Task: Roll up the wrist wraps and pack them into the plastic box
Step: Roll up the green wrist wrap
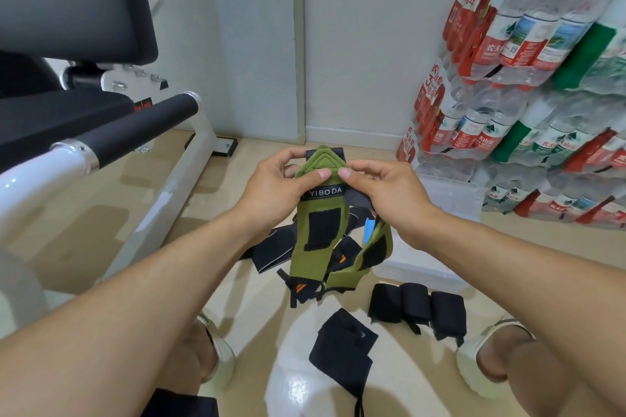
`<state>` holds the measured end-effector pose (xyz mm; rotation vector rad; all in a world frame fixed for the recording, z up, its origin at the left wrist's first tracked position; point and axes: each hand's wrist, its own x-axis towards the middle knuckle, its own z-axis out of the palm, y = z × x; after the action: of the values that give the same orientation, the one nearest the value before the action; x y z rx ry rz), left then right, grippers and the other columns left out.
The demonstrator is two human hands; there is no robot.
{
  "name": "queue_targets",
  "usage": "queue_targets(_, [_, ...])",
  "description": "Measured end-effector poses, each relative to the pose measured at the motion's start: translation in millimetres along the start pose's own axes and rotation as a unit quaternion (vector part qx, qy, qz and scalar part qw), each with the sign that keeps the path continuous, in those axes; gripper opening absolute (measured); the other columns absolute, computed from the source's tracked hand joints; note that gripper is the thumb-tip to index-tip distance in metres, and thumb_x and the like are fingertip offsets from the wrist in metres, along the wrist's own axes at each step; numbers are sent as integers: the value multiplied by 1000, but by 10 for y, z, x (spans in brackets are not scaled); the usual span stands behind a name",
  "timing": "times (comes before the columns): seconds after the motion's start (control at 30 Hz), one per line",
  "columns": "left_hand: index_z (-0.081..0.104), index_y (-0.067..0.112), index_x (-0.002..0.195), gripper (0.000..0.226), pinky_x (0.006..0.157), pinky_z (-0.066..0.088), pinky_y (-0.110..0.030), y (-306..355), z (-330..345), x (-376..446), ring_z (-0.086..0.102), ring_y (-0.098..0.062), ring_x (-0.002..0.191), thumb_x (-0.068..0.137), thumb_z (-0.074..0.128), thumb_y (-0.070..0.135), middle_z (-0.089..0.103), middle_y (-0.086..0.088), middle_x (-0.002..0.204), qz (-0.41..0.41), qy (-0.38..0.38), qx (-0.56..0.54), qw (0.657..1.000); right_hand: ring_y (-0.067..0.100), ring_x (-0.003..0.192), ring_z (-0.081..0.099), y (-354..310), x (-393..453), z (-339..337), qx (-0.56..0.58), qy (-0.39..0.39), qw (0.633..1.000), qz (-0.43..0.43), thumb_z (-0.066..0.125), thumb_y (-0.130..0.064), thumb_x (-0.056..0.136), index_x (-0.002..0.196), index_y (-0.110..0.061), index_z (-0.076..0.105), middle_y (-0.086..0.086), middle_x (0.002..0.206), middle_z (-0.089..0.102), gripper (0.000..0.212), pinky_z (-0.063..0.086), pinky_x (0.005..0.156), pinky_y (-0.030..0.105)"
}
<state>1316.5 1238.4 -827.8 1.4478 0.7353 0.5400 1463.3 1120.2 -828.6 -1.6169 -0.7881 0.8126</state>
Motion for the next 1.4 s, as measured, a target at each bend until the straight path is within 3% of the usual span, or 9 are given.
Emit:
queue_targets(0.07, [63, 19, 122, 41, 82, 59, -35, -10, 0, -8, 77, -20, 94, 85, 81, 18, 79, -3, 103, -18, -18, -2, 1000, 17, 85, 74, -46, 28, -10, 42, 3, 999, 14, 72, -27, 94, 114, -18, 78, 3, 99, 80, 22, 60, 75, 29])
queue_targets(0.17, [60, 19, 125, 45, 90, 60, -44, -71, 10, -6, 76, -23, 96, 85, 79, 10, 79, -5, 103, -49, -32, 16, 998, 17, 65, 46, -125, 71, -48, 70, 30, 997, 25, 74, -27, 93, 105, -19, 81, 6, 93, 79, 16, 34, 46, 19])
queue_targets(0.27, [57, 24, 124, 45, 84, 62, -45, -83, 21, 53, 77, -25, 89, 86, 79, 11, 79, -7, 100, -49, 49, -24, 997, 5, 49, 51, -198, 86, -145, 33, 18, 999, 33, 75, -23, 92, 105, -15, 80, -7, 68, 73, 16, 32, 43, 11])
queue_targets(0.43, [55, 27, 129, 47, 63, 58, -20, 18, -44, 85, 75, -11, 73, 90, 76, 13, 75, 0, 84, -26, 128, -46, 990, -1, 47, 54, -188, 19, -248, -104, -61, 989, 85, 77, -36, 89, 106, -24, 79, -10, 60, 68, 21, 36, 45, 8])
queue_targets(0.6, [51, 25, 140, 60, 85, 59, -33, 12, -43, 84, 76, -20, 91, 87, 80, 21, 75, -14, 104, -42, 135, -47, 989, 0, 72, 72, -38, -54, -21, -125, -93, 985, 76, 78, -36, 89, 93, -22, 82, -12, 76, 77, 15, 56, 75, 21])
queue_targets(0.7, [43, 24, 146, 77, 102, 53, -42, 2, -31, 85, 72, -21, 103, 82, 82, 39, 73, -7, 112, -77, 123, -56, 988, -4, 52, 57, -12, -6, 22, -75, -39, 993, 85, 75, -33, 93, 98, -20, 81, -20, 54, 65, 16, 43, 62, 17])
queue_targets(0.8, [42, 21, 142, 97, 101, 53, -45, -19, 8, 34, 69, -23, 110, 64, 86, 60, 68, -4, 123, -139, 73, -23, 987, 13, 56, 43, -51, 70, -14, 32, 29, 994, 105, 75, -32, 92, 105, -16, 79, -7, 70, 75, 21, 37, 50, 18])
queue_targets(1.03, [70, 12, 92, 8, 78, 62, -32, -70, 13, -36, 76, -22, 83, 88, 77, 12, 79, -11, 96, -152, -12, 26, 988, 9, 45, 39, -48, 199, -166, 87, 91, 982, 142, 75, -28, 92, 109, -12, 77, -4, 70, 73, 24, 37, 42, 18])
queue_targets(1.4, [63, 11, 105, 7, 52, 57, -26, 12, -2, 39, 69, -11, 57, 100, 63, 16, 73, -4, 79, -129, 130, -122, 976, 9, 82, 75, -71, 64, -71, 55, 26, 994, 86, 75, -29, 92, 104, -15, 80, 5, 97, 80, 19, 61, 73, 21])
